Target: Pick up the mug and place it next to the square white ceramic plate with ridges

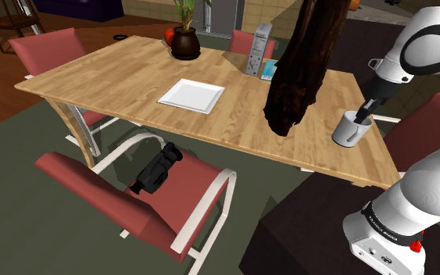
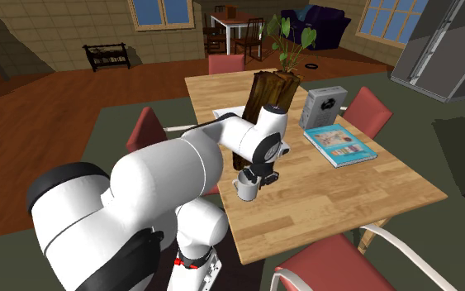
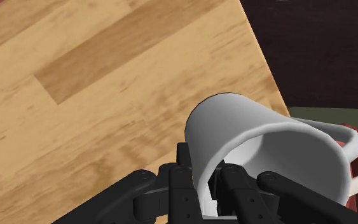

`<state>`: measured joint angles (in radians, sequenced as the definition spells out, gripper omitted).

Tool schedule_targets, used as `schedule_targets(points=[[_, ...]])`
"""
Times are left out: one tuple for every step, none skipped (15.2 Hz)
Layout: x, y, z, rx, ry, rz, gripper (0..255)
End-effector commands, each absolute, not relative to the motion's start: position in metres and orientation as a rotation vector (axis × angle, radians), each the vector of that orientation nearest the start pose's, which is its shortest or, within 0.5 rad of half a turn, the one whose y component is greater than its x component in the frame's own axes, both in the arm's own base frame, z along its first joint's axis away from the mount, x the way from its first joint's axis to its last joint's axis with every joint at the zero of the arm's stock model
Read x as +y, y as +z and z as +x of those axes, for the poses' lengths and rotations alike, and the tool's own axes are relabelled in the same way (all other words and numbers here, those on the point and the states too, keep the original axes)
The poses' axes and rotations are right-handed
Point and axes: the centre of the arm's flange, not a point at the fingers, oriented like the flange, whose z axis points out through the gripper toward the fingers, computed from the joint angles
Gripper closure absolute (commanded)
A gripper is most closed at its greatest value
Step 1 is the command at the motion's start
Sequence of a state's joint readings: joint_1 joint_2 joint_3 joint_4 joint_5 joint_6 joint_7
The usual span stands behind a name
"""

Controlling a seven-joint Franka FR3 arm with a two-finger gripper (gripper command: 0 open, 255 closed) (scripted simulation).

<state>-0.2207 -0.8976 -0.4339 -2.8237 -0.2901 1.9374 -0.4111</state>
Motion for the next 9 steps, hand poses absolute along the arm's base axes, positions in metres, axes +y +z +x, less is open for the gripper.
schedule_targets(points=[[-0.18,0.422,0.229,-0.035,-0.02,-3.075,255],[-0.18,0.427,0.229,-0.035,-0.02,-3.075,255],[-0.18,0.432,0.229,-0.035,-0.02,-3.075,255],[-0.18,0.437,0.229,-0.035,-0.02,-3.075,255],[-0.18,0.443,0.229,-0.035,-0.02,-3.075,255],[-0.18,0.448,0.229,-0.035,-0.02,-3.075,255],[-0.18,0.453,0.229,-0.035,-0.02,-3.075,255],[-0.18,0.459,0.229,-0.035,-0.02,-3.075,255],[-0.18,0.464,0.229,-0.035,-0.02,-3.075,255]])
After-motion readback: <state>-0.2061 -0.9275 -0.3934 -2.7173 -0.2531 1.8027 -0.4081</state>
